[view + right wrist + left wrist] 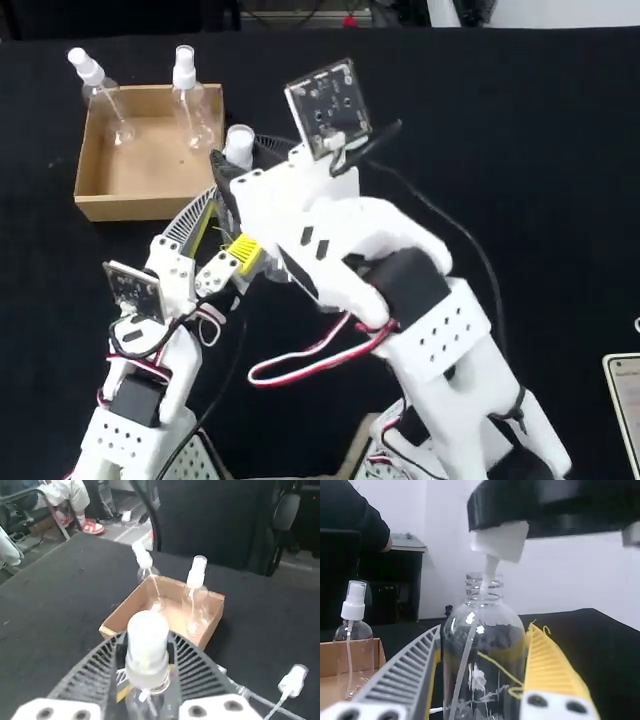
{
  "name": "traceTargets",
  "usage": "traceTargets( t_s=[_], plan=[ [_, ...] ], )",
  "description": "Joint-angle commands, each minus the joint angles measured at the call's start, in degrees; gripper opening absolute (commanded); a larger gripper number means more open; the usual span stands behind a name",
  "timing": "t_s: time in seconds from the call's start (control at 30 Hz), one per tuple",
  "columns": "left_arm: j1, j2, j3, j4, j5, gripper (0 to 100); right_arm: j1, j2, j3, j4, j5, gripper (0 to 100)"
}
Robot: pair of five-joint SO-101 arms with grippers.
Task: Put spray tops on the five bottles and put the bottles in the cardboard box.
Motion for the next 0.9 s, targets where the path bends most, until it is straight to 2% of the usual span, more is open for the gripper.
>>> traceTargets(
  t_s=[0.0,0.13,0.27,0.4,0.63,0.87],
  plan=[
    [-0.48,-0.26,1.27,0.0,-0.53,18,-1.23,-3.56,0.92,-2.11,0.0,2.5],
    [-0.48,-0.26,1.27,0.0,-0.53,18,-1.05,-3.82,1.8,-1.85,0.35,2.6],
    [-0.48,-0.26,1.27,0.0,-0.53,18,-1.32,-3.82,2.51,-2.2,5.01,2.6],
    [-0.48,-0.26,1.27,0.0,-0.53,18,-1.32,-3.82,2.33,-2.2,5.63,3.1],
    [-0.48,-0.26,1.27,0.0,-0.53,18,-1.41,-4.26,2.15,-2.11,5.27,21.4],
    [-0.48,-0.26,1.27,0.09,-0.53,18,-1.41,-5.58,-1.98,-1.67,5.27,19.8]
  ],
)
